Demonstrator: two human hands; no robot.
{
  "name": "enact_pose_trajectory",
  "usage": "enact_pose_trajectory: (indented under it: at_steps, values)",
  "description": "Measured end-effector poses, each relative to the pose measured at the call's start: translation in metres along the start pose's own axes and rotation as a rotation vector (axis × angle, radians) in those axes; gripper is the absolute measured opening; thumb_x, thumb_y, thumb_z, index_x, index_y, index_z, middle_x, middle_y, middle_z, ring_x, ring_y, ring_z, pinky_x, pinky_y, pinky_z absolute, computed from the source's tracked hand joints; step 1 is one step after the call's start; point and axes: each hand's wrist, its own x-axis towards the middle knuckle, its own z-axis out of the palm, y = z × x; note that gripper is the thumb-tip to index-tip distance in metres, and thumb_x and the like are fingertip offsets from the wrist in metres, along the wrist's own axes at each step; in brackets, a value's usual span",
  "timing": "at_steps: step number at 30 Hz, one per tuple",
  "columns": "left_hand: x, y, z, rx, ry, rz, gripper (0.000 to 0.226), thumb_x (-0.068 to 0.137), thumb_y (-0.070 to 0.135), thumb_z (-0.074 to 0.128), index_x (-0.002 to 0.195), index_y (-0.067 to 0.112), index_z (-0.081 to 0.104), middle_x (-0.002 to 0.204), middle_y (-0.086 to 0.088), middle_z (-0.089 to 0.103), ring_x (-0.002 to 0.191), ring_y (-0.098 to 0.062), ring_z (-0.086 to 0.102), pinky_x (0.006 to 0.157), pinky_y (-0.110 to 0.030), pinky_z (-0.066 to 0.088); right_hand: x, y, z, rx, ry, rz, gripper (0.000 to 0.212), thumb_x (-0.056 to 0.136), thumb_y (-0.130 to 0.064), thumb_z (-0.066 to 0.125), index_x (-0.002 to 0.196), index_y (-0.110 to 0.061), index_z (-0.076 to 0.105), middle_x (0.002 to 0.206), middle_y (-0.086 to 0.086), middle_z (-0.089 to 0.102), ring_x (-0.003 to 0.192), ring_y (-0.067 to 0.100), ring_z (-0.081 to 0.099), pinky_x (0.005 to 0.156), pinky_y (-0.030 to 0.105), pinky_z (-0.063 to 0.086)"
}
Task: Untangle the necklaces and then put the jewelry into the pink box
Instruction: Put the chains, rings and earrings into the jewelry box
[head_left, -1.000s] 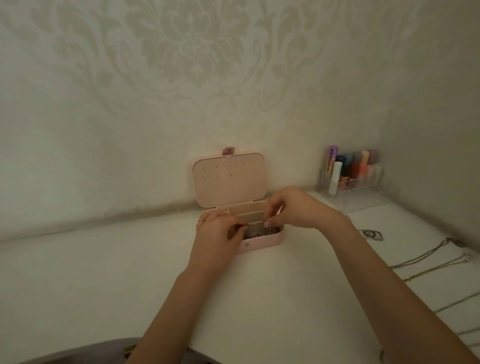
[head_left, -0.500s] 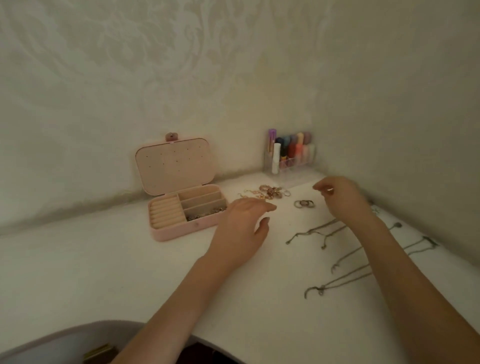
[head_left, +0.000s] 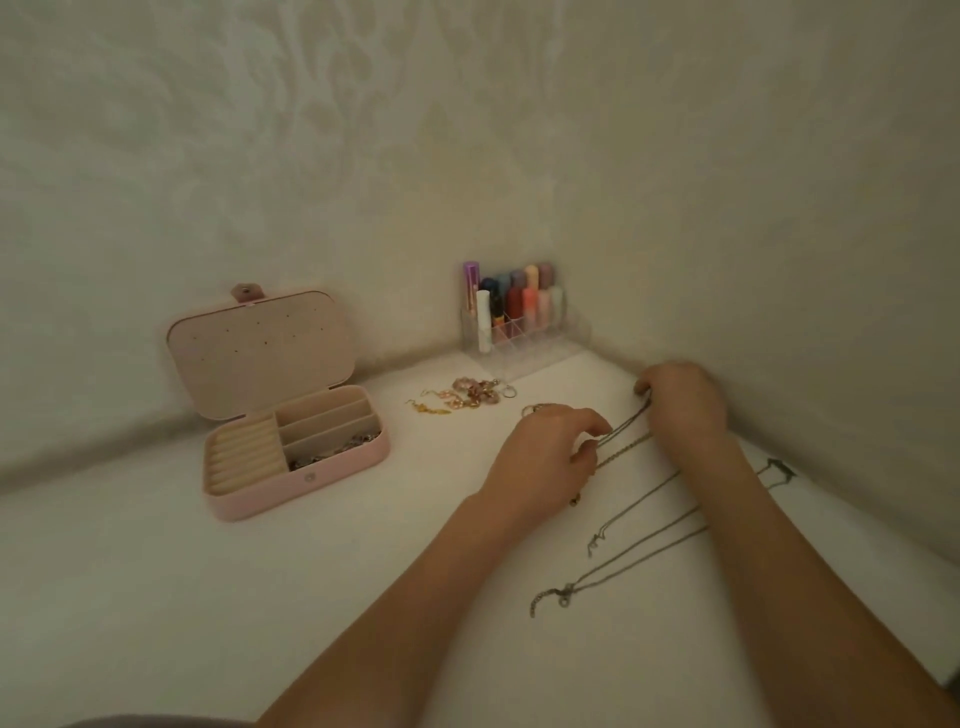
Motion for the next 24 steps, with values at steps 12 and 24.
enact_pose_trajectory:
  at_steps: [12, 24]
  values:
    - [0.002, -0.014, -0.005, -0.302, 0.065, -0.170, 0.034, 0.088, 0.010, 0.062, 0.121, 0.014, 0.056, 0.120, 0.003, 0.062, 0.109, -0.003, 0.055, 0.089, -0.001, 0.034, -0.009, -0.023, -0.003, 0.237, 0.183, -0.319, 0.048, 0.079, 0.014, 0.042, 0.119, -0.010, 0.050, 0.101, 0.012, 0.053, 0.085, 0.024, 0.048, 0.060, 0.027, 0.032]
    - [0.007, -0.016, -0.022, -0.551, 0.154, -0.355, 0.015, 0.098, 0.017, 0.049, 0.092, 0.011, 0.061, 0.067, 0.008, 0.059, 0.058, -0.001, 0.057, 0.060, -0.017, 0.047, -0.038, -0.066, -0.016, 1.146, -0.077, -0.247, 0.030, 0.096, 0.002, 0.037, 0.110, -0.022, 0.045, 0.084, 0.001, 0.050, 0.082, 0.017, 0.065, 0.074, 0.022, 0.055]
